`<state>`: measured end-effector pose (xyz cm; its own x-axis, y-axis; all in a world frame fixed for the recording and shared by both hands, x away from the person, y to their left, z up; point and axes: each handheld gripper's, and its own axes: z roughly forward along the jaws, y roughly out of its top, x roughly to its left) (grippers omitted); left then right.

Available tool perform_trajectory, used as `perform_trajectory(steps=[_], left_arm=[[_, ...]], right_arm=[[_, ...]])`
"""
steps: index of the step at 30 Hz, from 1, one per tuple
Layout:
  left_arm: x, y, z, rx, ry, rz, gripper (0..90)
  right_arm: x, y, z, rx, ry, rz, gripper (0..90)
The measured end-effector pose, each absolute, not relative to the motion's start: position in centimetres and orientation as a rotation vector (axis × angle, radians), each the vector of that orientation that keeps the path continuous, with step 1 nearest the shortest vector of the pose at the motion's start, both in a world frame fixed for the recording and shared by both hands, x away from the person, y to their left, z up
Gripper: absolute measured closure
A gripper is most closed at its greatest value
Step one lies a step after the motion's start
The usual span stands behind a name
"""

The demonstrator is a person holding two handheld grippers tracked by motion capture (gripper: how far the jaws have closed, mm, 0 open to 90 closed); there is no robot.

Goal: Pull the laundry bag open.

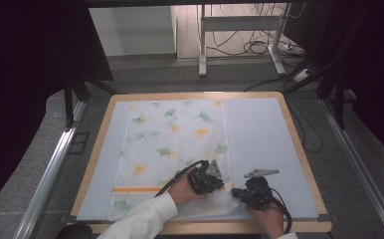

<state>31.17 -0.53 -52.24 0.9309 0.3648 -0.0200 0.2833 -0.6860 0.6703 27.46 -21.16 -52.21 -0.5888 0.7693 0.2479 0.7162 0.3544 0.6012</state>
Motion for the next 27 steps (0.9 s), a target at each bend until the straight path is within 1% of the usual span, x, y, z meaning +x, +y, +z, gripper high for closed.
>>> perform_trajectory(steps=[6,14,22,27], left_arm=[[31.2,-0.6,-52.5,2.351,0.464,0.124,86.0],[31.0,-0.6,-52.3,2.375,0.451,0.145,86.0],[31.1,-0.7,-52.4,2.371,0.456,0.139,86.1],[31.1,-0.7,-52.5,2.363,0.462,0.135,86.1]], right_arm=[[27.5,-21.1,-52.2,1.379,2.526,1.051,89.7],[27.4,-21.1,-52.2,1.375,2.524,1.051,89.8],[27.6,-21.1,-52.1,1.384,2.523,1.054,89.7],[28.6,-20.7,-50.8,1.397,2.456,1.101,89.6]])
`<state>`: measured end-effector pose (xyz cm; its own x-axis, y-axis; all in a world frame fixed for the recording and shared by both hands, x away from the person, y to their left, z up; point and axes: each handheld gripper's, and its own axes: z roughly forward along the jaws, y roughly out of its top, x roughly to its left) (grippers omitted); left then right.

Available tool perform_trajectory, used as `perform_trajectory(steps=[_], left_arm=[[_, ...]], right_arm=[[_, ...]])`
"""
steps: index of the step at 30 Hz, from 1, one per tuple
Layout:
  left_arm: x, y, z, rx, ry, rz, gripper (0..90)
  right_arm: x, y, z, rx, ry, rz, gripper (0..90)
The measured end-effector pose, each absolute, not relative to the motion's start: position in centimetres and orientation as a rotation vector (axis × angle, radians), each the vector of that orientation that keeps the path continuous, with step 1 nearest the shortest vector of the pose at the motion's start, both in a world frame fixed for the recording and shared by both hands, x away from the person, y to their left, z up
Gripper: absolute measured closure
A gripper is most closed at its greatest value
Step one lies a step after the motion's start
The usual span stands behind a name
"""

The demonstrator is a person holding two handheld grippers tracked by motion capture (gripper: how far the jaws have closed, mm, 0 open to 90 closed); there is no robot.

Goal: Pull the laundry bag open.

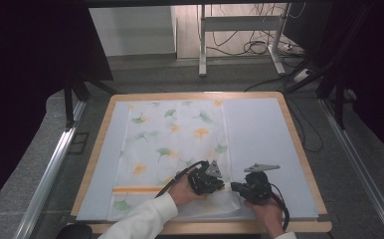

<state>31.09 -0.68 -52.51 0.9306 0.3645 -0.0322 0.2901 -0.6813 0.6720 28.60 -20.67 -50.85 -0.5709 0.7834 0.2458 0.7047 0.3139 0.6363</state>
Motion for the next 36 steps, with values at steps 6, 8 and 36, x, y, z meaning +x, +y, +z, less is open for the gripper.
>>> perform_trajectory(steps=[6,8,36], left_arm=[[31.1,-0.6,-52.5,2.361,0.462,0.136,86.2],[31.0,-0.7,-52.5,2.361,0.462,0.14,86.1],[31.0,1.0,-52.3,2.394,0.507,0.139,86.2]], right_arm=[[29.6,-20.3,-51.4,1.461,2.471,1.071,89.6],[29.7,-20.4,-51.6,1.475,2.475,1.068,89.6],[30.1,-20.3,-52.1,1.464,2.508,1.065,89.8]])
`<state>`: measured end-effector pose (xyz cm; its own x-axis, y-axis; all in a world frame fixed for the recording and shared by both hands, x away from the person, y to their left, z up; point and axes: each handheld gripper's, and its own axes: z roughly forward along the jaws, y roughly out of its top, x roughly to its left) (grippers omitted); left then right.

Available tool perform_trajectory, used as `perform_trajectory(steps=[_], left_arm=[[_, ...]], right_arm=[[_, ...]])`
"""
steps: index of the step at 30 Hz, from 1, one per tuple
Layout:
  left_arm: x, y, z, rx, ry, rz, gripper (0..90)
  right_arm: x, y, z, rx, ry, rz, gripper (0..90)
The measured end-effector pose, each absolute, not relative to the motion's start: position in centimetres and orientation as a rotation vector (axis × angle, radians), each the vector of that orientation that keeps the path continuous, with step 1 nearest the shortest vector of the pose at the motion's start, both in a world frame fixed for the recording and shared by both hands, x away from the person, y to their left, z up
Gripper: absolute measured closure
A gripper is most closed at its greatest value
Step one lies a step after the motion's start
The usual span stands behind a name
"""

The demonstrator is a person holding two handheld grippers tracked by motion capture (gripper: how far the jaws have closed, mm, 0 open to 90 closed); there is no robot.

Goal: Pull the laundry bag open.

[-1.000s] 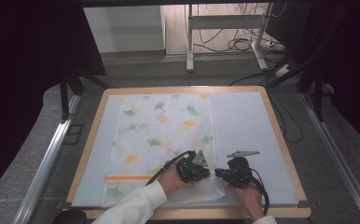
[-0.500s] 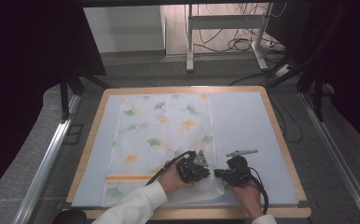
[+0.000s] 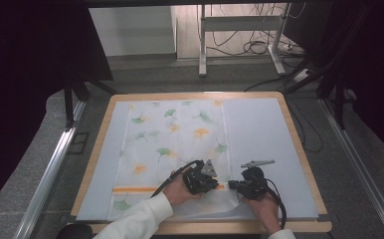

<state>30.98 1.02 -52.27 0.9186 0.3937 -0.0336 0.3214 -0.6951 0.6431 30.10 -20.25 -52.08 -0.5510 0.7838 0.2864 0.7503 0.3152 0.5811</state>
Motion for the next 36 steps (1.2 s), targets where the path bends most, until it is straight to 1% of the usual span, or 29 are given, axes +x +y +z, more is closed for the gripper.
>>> perform_trajectory(steps=[16,22,33,36], left_arm=[[30.7,3.8,-52.3,2.394,0.552,0.153,86.2],[30.7,5.1,-52.5,2.375,0.59,0.136,86.2],[30.5,6.1,-52.7,2.344,0.632,0.125,86.2],[30.5,6.2,-52.6,2.361,0.622,0.135,86.2]], right_arm=[[30.1,-20.3,-52.1,1.456,2.508,1.068,89.8],[30.0,-20.3,-52.1,1.459,2.505,1.071,89.8],[30.0,-20.3,-52.1,1.458,2.503,1.073,89.8],[30.0,-20.3,-52.1,1.456,2.502,1.074,89.8]])
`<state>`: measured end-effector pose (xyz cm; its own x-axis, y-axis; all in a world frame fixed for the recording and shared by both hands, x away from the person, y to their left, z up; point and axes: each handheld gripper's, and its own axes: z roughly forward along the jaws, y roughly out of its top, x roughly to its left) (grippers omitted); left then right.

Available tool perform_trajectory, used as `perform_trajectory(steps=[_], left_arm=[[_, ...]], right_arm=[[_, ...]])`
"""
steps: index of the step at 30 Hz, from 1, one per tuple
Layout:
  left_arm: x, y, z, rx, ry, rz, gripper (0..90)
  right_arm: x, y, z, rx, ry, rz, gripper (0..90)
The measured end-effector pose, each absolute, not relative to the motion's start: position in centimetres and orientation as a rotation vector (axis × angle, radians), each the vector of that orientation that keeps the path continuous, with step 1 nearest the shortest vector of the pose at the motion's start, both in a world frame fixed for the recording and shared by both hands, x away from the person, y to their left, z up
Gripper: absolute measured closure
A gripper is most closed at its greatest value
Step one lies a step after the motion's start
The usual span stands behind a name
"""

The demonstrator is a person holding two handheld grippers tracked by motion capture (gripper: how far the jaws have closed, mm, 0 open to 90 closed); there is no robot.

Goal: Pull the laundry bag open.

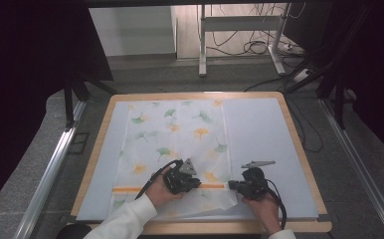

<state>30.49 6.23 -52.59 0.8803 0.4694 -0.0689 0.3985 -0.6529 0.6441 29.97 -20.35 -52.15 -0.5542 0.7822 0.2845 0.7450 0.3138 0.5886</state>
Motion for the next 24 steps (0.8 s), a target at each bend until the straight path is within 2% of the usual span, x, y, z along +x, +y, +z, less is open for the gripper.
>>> perform_trajectory(steps=[24], left_arm=[[30.0,8.1,-52.7,2.337,0.694,0.131,86.2]], right_arm=[[30.0,-20.4,-52.2,1.452,2.506,1.078,89.7]])
